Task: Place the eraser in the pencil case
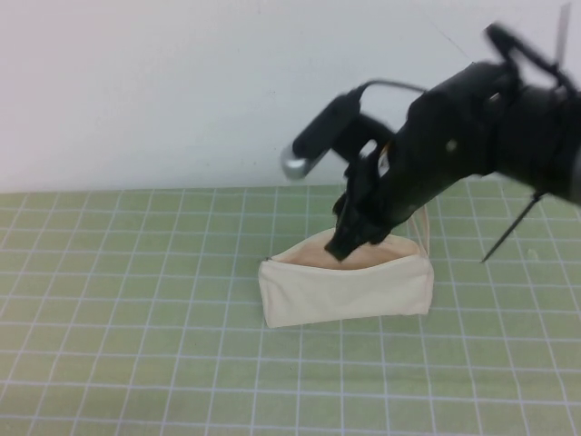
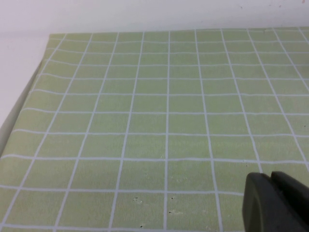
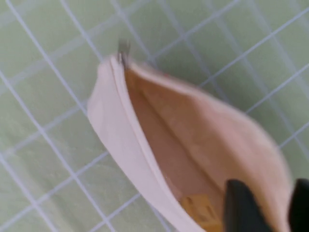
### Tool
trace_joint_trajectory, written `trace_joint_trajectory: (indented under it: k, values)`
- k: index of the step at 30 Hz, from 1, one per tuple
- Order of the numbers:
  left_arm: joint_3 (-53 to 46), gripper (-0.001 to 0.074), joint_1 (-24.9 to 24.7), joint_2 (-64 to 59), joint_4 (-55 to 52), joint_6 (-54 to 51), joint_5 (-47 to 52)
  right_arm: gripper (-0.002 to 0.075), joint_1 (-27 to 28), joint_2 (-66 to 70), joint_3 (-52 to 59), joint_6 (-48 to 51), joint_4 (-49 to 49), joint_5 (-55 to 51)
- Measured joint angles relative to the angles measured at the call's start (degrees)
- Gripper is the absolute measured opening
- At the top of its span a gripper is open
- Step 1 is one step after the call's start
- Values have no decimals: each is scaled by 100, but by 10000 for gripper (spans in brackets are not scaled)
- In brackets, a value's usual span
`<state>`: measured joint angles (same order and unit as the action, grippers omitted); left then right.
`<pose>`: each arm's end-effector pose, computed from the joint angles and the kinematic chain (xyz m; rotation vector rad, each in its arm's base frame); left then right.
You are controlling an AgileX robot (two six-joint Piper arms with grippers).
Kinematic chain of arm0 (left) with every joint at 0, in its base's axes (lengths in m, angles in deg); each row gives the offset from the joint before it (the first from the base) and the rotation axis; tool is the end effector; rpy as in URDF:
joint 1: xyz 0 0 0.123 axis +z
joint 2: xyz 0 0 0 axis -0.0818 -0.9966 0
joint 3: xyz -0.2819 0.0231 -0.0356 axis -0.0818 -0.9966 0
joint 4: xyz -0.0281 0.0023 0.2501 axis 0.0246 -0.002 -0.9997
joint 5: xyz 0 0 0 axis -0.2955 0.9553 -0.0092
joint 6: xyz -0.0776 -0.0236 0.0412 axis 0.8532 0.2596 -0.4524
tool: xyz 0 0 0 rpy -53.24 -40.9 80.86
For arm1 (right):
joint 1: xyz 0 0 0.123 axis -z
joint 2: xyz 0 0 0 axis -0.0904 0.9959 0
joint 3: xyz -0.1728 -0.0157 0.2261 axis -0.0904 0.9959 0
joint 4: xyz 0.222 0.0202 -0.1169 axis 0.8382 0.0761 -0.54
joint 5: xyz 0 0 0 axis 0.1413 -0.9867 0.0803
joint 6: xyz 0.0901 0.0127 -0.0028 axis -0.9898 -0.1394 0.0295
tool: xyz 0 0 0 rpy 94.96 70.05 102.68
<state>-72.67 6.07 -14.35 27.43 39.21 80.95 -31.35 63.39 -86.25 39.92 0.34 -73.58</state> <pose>0.0535 -0.0016 0.1767 -0.0359 1.8267 -0.0400 0.3494 0.2521 0.2864 -1.1369 2.2040 0.0538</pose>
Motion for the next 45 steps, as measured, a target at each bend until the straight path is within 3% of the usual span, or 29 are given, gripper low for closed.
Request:
trace_joint_trajectory:
  k: [4,8,16,21,29,36,45]
  values:
    - [0,-1,0,0,0,0,0,66,0,-724,80,-92,159,-17]
    - [0,-1,0,0,0,0,0,13,0,-1692,672,-55,464,287]
    - [0,-1,0,0,0,0,0,0,0,-3984,3254,-43,915,1624]
    - [0,-1,0,0,0,0,0,-1,0,-5297,4399,-43,949,1795]
    - [0,-1,0,0,0,0,0,-1,0,-6952,5322,-43,962,1645]
    - [0,-1,0,0,0,0,0,-1,0,-8141,6125,-43,1135,765]
    - [0,-1,0,0,0,0,0,-1,0,-9341,7525,-43,1135,1318]
